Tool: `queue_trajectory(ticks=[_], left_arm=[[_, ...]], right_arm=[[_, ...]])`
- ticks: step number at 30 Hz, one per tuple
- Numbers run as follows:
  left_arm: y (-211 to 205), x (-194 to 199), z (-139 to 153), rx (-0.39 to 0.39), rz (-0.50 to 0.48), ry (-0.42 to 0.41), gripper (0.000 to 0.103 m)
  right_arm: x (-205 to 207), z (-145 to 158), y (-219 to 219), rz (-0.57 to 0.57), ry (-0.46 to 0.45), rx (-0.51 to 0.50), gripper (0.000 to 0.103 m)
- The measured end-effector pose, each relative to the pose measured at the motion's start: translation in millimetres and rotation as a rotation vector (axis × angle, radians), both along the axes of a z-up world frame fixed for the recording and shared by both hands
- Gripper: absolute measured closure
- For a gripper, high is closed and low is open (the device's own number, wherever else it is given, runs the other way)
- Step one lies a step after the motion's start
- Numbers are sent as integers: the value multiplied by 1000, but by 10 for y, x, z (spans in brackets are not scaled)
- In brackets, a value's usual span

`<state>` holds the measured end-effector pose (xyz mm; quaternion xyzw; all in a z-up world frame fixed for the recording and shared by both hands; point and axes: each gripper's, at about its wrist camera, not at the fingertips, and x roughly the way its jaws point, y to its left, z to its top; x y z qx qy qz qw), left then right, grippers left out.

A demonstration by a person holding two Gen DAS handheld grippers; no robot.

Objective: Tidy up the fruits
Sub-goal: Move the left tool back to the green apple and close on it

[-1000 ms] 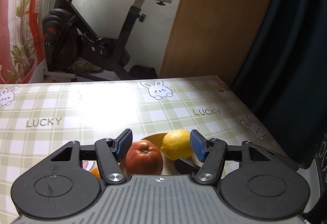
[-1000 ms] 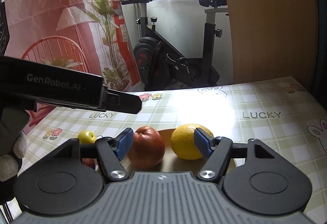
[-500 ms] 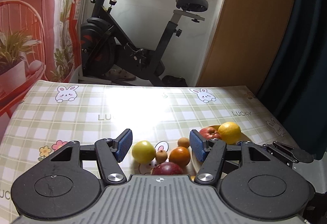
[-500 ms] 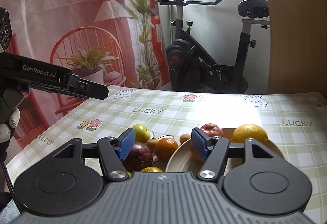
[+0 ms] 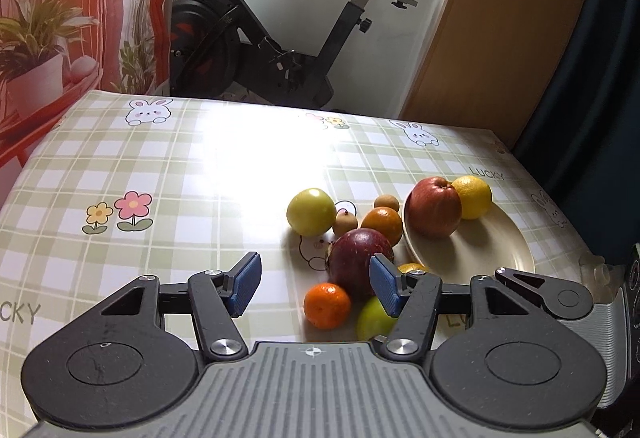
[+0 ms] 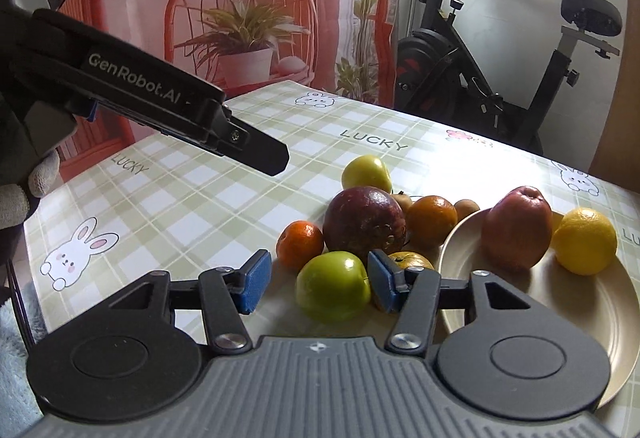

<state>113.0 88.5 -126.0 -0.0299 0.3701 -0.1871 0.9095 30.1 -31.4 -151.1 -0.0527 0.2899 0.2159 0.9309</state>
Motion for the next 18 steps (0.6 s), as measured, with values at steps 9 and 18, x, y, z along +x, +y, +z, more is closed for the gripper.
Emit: queue_trajectory(ticks=[9, 18], left_arm=[[-4, -25, -148, -36, -55, 33, 61], [-257, -81, -362, -51, -159, 78, 64]], right_arm=[[-22, -78, -48, 0, 41, 10, 48], [-226, -97, -124, 4, 55, 34, 48]])
